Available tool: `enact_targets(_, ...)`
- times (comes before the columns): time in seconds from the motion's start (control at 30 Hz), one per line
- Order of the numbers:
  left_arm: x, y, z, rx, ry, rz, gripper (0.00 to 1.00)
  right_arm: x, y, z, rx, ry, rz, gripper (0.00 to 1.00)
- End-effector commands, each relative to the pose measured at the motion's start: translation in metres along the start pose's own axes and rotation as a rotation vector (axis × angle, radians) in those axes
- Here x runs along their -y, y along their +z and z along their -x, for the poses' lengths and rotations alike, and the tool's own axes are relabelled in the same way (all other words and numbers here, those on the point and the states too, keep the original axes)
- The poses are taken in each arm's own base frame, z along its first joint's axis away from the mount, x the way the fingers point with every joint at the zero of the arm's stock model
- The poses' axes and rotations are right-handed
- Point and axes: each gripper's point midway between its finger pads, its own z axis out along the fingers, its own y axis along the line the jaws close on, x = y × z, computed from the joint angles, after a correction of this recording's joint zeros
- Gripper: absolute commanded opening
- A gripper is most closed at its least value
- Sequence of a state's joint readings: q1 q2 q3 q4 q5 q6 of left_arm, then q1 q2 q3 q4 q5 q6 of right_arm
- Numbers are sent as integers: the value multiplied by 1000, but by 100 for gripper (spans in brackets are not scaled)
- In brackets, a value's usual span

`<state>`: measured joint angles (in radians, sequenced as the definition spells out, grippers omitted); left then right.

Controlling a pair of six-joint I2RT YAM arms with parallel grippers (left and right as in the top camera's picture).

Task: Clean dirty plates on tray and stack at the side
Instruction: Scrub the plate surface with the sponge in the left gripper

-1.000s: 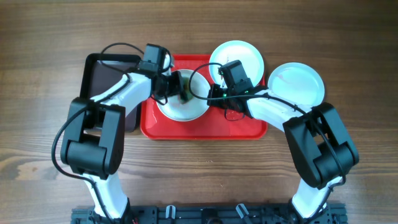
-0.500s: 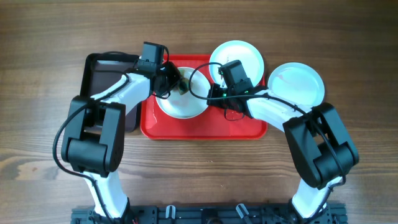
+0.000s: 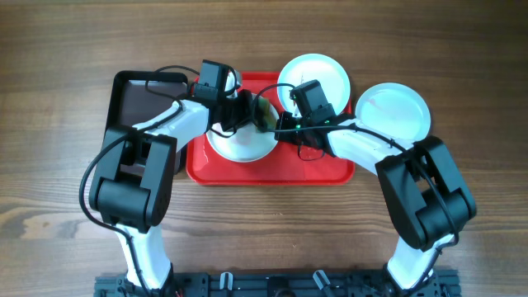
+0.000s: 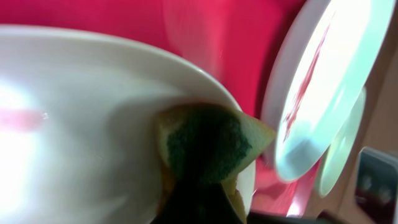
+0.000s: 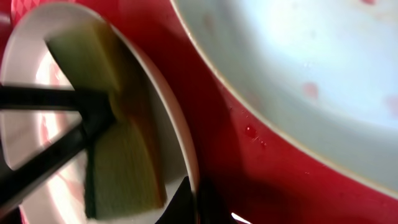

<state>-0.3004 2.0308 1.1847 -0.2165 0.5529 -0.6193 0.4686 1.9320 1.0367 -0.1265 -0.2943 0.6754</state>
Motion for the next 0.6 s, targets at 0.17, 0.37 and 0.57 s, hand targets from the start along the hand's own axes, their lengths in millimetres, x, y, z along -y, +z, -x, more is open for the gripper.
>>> enact_targets(0.17,-40,-8,-31,-156,102,77,4,5,9,-15,-50,-12,-7,4)
enact_targets(0.37,-31,-27,-48,-271,165,-105,4,5,9,-15,-50,-13,-7,4)
enact_targets(0.57,-20,-35,-55,-307,167,-207,4,5,9,-14,-49,-13,-6,4)
